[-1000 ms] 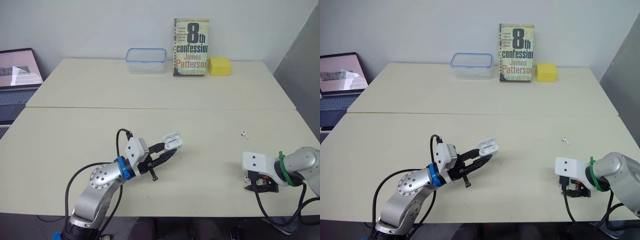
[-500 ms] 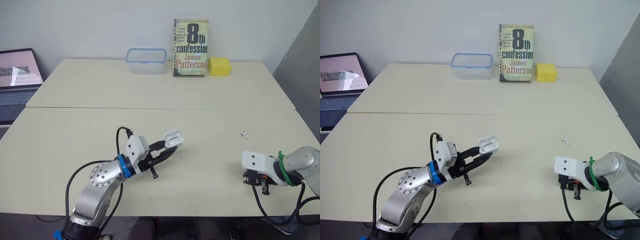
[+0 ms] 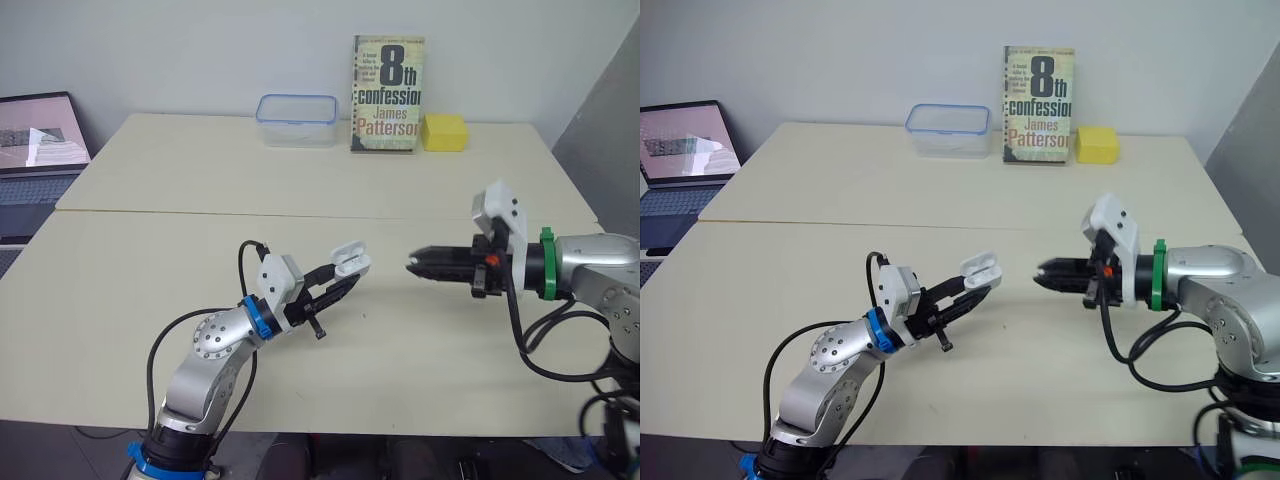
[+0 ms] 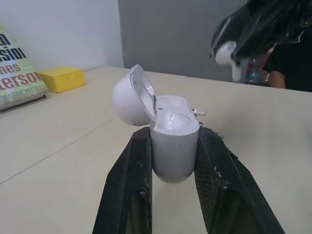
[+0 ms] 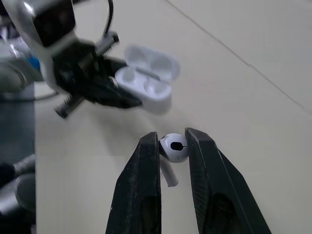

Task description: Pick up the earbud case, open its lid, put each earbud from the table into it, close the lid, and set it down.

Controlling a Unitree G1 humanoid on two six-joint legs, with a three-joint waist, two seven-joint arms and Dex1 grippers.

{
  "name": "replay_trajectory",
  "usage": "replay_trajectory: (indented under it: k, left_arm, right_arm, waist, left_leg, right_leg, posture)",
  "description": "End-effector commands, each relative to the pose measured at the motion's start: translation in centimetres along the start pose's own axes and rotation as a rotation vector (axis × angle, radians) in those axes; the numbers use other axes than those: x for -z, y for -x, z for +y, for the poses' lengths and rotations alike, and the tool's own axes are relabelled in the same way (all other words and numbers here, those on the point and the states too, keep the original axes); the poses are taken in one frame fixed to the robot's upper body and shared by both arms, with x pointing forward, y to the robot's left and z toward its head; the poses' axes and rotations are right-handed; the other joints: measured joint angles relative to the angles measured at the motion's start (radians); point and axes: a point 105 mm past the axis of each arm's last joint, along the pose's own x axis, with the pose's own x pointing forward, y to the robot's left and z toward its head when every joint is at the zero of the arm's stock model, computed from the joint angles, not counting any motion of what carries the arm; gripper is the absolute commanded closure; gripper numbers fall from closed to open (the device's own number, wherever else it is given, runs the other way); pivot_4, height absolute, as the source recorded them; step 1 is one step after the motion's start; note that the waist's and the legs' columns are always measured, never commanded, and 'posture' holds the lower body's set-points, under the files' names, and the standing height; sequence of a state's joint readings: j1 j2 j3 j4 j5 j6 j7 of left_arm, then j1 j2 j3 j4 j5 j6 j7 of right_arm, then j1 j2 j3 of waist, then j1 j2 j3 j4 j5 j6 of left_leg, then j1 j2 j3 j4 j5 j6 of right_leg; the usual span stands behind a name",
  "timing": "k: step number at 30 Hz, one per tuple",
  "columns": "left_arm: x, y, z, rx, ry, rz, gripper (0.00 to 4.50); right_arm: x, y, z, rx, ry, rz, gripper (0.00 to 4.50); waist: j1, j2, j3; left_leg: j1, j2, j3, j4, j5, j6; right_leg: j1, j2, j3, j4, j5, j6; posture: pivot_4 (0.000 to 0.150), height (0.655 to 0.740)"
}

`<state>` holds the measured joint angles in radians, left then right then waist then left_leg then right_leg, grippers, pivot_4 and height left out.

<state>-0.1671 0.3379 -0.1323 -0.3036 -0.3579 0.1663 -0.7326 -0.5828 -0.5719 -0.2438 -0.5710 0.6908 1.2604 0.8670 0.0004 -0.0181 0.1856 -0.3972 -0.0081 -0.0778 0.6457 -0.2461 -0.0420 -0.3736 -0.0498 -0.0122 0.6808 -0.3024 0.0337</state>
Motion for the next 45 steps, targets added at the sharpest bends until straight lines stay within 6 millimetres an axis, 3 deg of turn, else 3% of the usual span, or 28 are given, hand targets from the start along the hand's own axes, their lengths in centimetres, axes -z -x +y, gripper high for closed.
replay_trajectory:
  k: [1,8,16,45]
  left_arm:
    - [-1.1,-0.6,-0.1,0.009,-0.032,-0.048,3.7]
    - [-1.5,-1.3,0.2,0.02,-0.041,-0.06,3.7]
    - [-2.1,-1.8,0.7,0.037,-0.049,-0.075,3.7]
    - [-2.4,-1.6,1.0,0.022,-0.033,-0.075,3.7]
  right_arm:
    - [-2.2,0.0,0.6,0.046,0.017,-0.162,4.1]
    - [-2.8,-3.5,3.8,-0.011,-0.046,-0.35,4.1]
    - [-1.0,-6.1,3.8,0.039,-0.044,-0.377,4.1]
    - [0.8,-6.7,2.2,0.147,-0.026,-0.395,4.1]
  waist:
    - [0.0,0.0,0.0]
    - [-0.006,0.001,-0.001]
    - [-0.011,0.001,-0.001]
    - [-0.018,0.001,-0.001]
  left_leg:
    - [0.0,0.0,0.0,0.0,0.0,0.0]
    - [0.001,0.001,0.0,-0.001,0.0,0.0]
    - [0.001,0.0,0.001,0.0,0.0,0.0]
    - [0.001,0.001,0.0,-0.001,0.0,0.0]
  right_leg:
    - [0.0,0.0,0.0,0.0,0.0,0.0]
    - [-0.001,0.001,0.0,0.002,0.0,0.0]
    - [-0.001,0.001,0.0,0.001,0.0,0.0]
    - [-0.001,0.001,0.0,0.001,0.0,0.0]
  posture:
    - [0.15,0.74]
    - [0.15,0.74]
    - [0.15,0.74]
    - [0.15,0.74]
